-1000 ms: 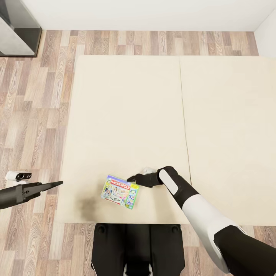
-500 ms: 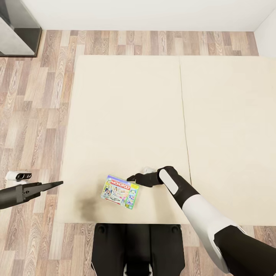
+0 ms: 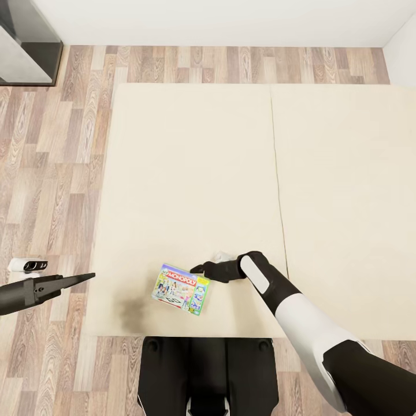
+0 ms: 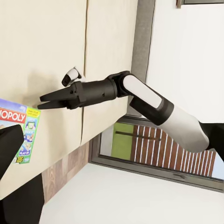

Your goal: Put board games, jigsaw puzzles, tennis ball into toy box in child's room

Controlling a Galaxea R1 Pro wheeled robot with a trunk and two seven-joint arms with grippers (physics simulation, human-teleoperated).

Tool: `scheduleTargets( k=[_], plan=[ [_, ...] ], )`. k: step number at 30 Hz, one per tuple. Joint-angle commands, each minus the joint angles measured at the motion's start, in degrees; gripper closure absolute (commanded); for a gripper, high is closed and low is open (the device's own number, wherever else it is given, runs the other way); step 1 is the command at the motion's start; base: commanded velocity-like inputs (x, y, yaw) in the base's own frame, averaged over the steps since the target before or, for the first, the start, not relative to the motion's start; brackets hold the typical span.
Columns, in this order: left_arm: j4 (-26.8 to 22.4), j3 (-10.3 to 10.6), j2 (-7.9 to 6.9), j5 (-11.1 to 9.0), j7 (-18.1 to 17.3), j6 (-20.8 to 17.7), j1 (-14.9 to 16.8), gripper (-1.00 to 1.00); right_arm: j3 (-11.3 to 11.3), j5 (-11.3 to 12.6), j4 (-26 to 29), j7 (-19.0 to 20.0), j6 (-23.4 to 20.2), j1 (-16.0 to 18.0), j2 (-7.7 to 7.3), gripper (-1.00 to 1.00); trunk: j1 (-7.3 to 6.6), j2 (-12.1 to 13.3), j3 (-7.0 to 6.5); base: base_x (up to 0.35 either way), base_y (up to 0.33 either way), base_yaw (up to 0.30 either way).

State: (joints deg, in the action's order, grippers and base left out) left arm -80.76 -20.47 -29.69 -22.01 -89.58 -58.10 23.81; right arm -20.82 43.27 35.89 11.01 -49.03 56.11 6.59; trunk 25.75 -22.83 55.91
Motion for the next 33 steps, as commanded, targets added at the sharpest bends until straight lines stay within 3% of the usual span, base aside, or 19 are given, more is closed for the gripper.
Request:
scheduleTargets(
  k=[1, 33],
  plan=[
    [-0.01, 0.02, -0.02, 0.04, -0.23, -0.61, 0.01, -1.00, -0.04, -0.50, -0.01, 0.47, -0.12, 0.02, -0.02, -1.00, 0.03, -0.09, 0.06, 0.000, 0.000, 0.000],
    [-0.01, 0.02, -0.02, 0.04, -0.20, -0.61, 0.01, -1.00, -0.13, -1.25, -0.12, -0.58, 0.13, -0.77, -1.05, -1.00, 0.03, -0.09, 0.06, 0.000, 0.000, 0.000]
  ],
)
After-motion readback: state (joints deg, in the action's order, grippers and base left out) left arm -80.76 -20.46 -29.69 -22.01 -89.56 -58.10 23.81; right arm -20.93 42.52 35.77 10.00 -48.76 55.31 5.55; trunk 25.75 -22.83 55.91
